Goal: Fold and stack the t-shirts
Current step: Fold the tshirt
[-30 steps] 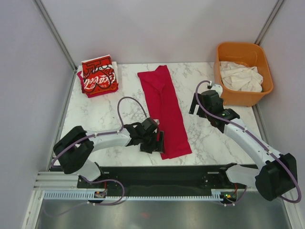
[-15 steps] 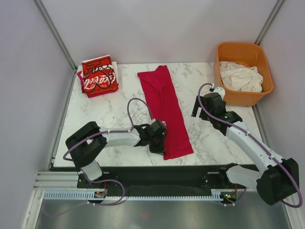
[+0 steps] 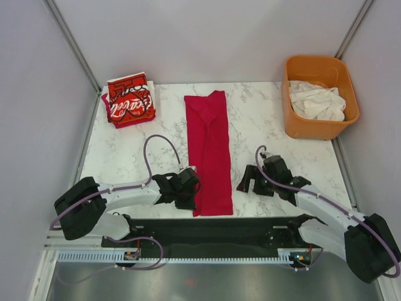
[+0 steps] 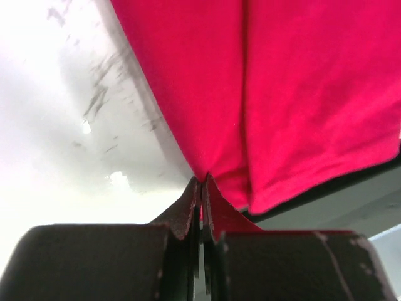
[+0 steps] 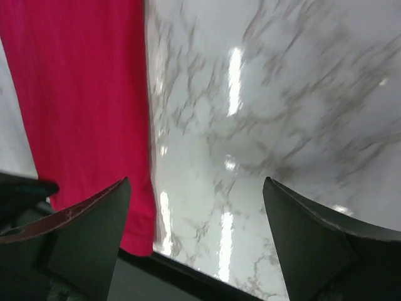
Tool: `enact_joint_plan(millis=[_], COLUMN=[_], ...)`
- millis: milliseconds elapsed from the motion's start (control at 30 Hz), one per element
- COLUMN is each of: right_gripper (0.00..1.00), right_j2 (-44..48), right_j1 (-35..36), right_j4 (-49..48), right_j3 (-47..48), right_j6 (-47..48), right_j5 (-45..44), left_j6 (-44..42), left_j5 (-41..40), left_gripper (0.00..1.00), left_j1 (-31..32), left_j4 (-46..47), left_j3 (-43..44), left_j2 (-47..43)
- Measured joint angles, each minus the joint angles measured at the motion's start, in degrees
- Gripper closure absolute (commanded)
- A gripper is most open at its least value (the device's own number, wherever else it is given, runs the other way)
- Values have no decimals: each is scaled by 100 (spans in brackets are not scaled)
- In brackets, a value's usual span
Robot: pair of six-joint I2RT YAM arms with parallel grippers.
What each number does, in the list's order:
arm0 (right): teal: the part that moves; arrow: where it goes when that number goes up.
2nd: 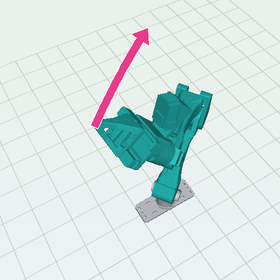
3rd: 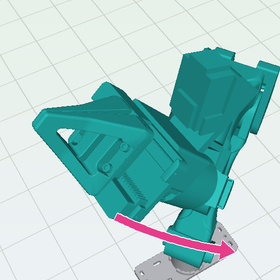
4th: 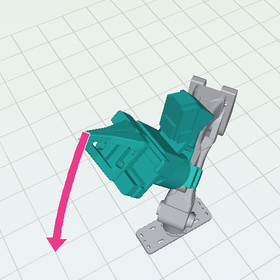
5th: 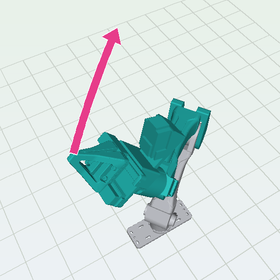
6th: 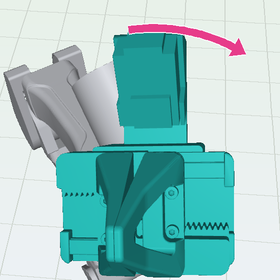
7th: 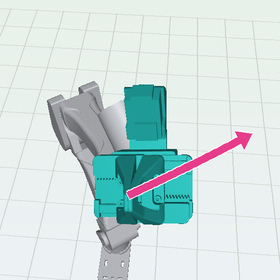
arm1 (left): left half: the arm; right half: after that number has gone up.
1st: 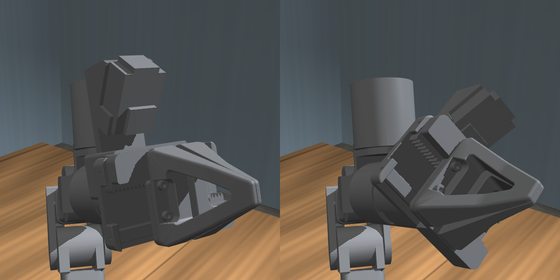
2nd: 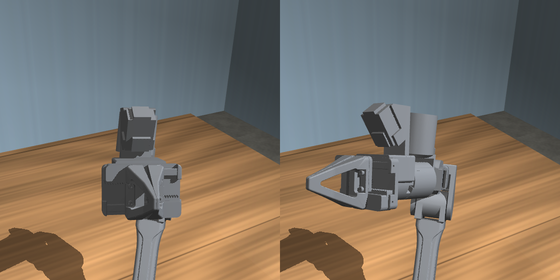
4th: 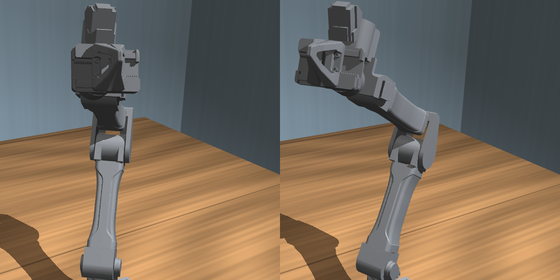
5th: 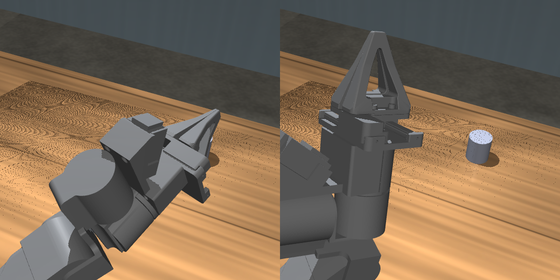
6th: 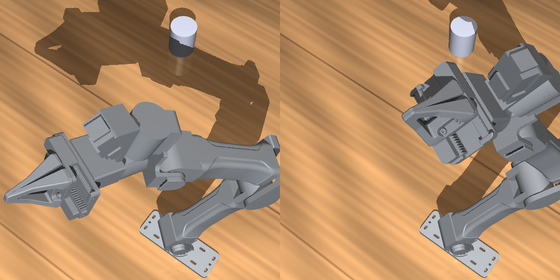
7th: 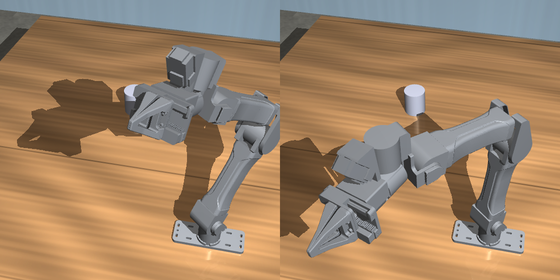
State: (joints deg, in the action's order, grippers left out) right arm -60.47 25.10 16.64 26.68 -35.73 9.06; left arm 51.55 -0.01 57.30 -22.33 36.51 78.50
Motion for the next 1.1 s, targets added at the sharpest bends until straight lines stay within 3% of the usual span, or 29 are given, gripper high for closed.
enact_joint_plan(millis=[167,400,500,800,1100], right_gripper=[14,28,34,39,56], right_j2=[1060,2020,1978,1191,533], right_j1=[911,1110,1207,1873,2004], right_j4=[-459,-831,-793,-1320,-1956], right_j3=[-1010,-1816,-1818,-1779,-1757], right_j6=[-590,-1401,-1593,-2081,-2302], right_j5=[839,1222,1207,1082,894], left_j6=[15,15,15,15,15], left_j5=[2,2,7,39,42], left_gripper=[98,98,98,98,98], left_j1=[-11,-11,-11,-11,-11], left_j4=[72,76,57,26,28], left_j3=[-254,-310,-278,-164,-168], left_j2=[-197,-256,-216,-68,-70])
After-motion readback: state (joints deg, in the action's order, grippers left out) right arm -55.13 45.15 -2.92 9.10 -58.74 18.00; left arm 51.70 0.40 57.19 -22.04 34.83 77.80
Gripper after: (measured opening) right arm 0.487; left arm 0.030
